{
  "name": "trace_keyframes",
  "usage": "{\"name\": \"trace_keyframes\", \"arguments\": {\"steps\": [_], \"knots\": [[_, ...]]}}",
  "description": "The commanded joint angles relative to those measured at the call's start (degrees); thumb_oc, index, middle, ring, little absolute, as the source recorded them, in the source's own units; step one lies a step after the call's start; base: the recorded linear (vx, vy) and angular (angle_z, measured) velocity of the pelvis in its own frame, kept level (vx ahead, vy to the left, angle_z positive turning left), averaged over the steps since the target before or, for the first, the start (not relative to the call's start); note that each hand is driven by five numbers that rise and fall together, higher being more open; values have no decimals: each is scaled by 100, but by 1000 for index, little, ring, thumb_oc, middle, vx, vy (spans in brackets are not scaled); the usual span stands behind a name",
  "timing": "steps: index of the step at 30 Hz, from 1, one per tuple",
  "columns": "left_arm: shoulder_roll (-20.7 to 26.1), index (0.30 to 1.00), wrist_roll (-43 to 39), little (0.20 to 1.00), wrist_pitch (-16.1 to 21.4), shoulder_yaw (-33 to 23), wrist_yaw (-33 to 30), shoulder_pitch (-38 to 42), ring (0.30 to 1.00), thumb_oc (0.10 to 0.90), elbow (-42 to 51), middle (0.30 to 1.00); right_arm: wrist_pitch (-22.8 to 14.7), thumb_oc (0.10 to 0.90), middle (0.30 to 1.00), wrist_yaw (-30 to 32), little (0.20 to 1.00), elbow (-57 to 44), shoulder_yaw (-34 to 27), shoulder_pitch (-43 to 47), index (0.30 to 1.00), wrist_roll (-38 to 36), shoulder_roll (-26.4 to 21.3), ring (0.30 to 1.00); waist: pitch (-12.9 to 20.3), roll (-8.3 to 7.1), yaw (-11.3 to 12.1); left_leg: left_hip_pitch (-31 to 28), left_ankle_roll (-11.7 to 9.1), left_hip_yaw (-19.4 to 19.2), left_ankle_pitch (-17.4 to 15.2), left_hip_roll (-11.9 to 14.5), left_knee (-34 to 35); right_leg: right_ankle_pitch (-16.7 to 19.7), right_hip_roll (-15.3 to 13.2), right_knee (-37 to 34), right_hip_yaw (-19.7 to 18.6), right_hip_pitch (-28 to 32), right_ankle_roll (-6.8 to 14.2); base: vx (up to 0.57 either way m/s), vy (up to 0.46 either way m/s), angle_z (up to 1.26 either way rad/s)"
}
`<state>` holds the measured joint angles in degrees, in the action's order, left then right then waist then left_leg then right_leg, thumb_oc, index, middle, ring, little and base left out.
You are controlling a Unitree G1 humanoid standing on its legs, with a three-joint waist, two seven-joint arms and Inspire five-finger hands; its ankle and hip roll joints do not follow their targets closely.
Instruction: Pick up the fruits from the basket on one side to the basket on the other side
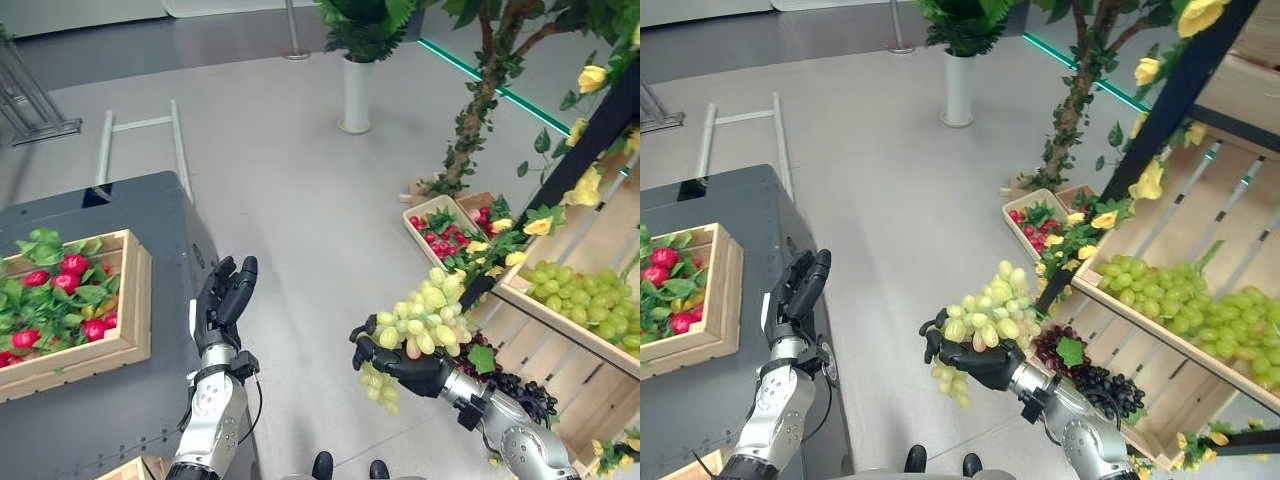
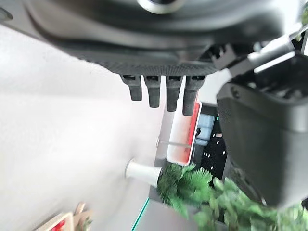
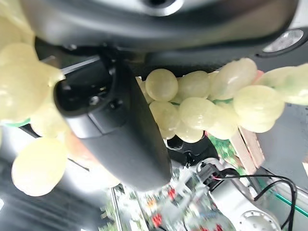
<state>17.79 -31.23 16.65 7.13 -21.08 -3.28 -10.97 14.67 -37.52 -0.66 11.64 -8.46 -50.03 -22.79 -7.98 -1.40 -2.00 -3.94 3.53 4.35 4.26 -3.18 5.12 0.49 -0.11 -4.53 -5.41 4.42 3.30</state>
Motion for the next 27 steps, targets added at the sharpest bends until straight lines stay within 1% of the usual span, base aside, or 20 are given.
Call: {"name": "trace_keyframes", "arguments": {"steps": [1,2,3,4,5,7,8,9,10,11,13,14,17,18,19,20,23,24,25,27], "knots": [[290,900,532,900,600,-161,-114,423,900,800,175,900,-590,400,300,-68,300,-1012,-198,486,300,-808,220,300,204,25,14,-137,131,-360,-616,-208,-12,271,-119,1035,891,-559,182,-181,-14,-67],[328,900,559,900,609,-195,-165,409,900,800,194,900,-581,400,300,-69,300,-1015,-161,529,300,-792,230,300,200,42,57,-107,139,-423,-594,-179,-12,155,-132,1431,1051,-628,173,-213,-23,-100],[405,900,605,900,617,-300,-214,370,900,800,216,900,-631,400,300,-127,300,-979,-76,590,300,-655,268,300,193,65,134,-60,152,-517,-540,-143,-12,-59,-126,2108,1272,-718,134,-158,-20,-103],[415,900,594,900,616,-314,-210,367,900,800,213,900,-641,400,300,-135,300,-967,-68,593,300,-639,274,300,195,54,145,-54,155,-528,-535,-153,-12,-98,-137,2238,1283,-739,135,-206,-77,-103],[470,900,488,900,623,-456,-192,342,900,800,161,900,-742,400,300,-130,300,-875,-14,629,300,-499,323,300,220,25,239,8,158,-597,-475,-173,-12,-196,-186,2734,1415,-662,130,-142,-112,-68],[475,900,459,900,648,-577,-226,322,900,800,132,900,-789,400,300,-69,300,-831,37,672,300,-409,386,300,256,-35,331,119,145,-690,-464,-198,-89,-176,-285,2690,1495,-409,134,-130,-147,-56],[461,900,450,900,695,-707,-291,282,900,800,103,900,-821,400,300,-101,300,-758,85,720,300,-374,450,300,318,-106,441,284,133,-771,-476,-210,-204,-117,-435,2382,1595,-12,128,-108,-200,-41],[459,900,446,900,753,-761,-346,272,900,800,74,900,-855,400,300,-157,300,-716,106,728,300,-348,489,300,344,-153,499,359,103,-755,-461,-223,-237,-163,-477,1904,1594,262,119,-197,-371,-48],[439,900,455,900,817,-823,-495,284,900,800,38,900,-920,400,300,-259,300,-662,152,758,300,-295,475,300,387,-200,582,489,-26,-738,-355,-175,-224,-452,-361,862,1513,666,32,-210,-362,-43],[426,900,445,900,806,-816,-610,311,900,800,53,900,-913,400,300,-260,300,-671,166,816,300,-338,407,300,376,-222,614,584,-118,-743,-307,-144,-248,-501,-270,470,1417,760,-19,-211,-326,-40],[382,900,426,900,800,-816,-772,341,900,800,70,900,-862,400,300,-273,300,-677,193,939,300,-399,330,300,355,-237,674,693,-233,-763,-229,-89,-260,-439,-222,158,1484,799,-68,-225,-261,-21],[296,900,445,900,787,-808,-850,372,900,800,115,900,-805,400,300,-228,300,-674,229,1100,300,-412,259,300,297,-249,743,784,-353,-790,-109,-3,-207,-370,-187,-47,1577,762,-148,-313,-313,-17],[168,900,526,900,802,-728,-826,411,900,800,216,900,-812,400,300,-70,300,-627,274,1250,300,-312,183,300,241,-233,759,852,-447,-794,54,76,-63,-329,-122,-47,1603,608,-248,-274,-196,-16],[96,900,533,900,767,-587,-841,446,900,800,357,900,-855,400,300,232,300,-621,251,1330,300,-229,110,300,198,-224,754,961,-486,-600,162,86,-41,-267,-57,-47,1562,534,-321,-237,-97,5],[75,900,527,900,765,-556,-823,452,900,800,391,900,-886,400,300,325,300,-588,259,1382,300,-252,65,300,182,-242,761,967,-460,-481,80,62,-164,-243,-63,-47,1535,467,-345,-350,-106,5],[55,900,537,900,768,-508,-774,443,900,800,441,900,-957,400,300,389,300,-509,272,1444,300,-353,5,300,141,-277,769,974,-414,-328,-158,-3,-587,-169,-109,-47,1508,383,-377,-255,-22,-4],[92,900,531,900,774,-395,-752,426,900,800,547,900,-1126,400,300,352,300,-456,199,1354,300,-552,-44,300,76,-364,649,1143,-307,-514,-582,-89,-2094,1,-229,-47,1457,263,-375,-214,58,-21],[109,900,540,900,791,-392,-732,421,900,800,542,900,-1150,400,300,342,300,-443,163,1328,300,-577,-42,300,72,-370,620,1135,-282,-524,-652,-104,-2313,28,-244,-47,1428,243,-367,-109,151,-32],[130,900,511,900,828,-405,-727,397,900,800,525,900,-1153,400,300,310,300,-417,91,1275,300,-577,-24,300,75,-343,556,1008,-238,-521,-819,-95,-2458,67,-242,-47,1353,217,-344,-78,196,-32],[163,900,415,900,878,-460,-643,358,900,800,466,900,-1118,400,300,226,300,-421,-25,1162,300,-460,54,300,130,-256,452,482,-206,-470,-1001,-35,-1961,98,-252,-47,1275,183,-275,-40,268,-27]]}}
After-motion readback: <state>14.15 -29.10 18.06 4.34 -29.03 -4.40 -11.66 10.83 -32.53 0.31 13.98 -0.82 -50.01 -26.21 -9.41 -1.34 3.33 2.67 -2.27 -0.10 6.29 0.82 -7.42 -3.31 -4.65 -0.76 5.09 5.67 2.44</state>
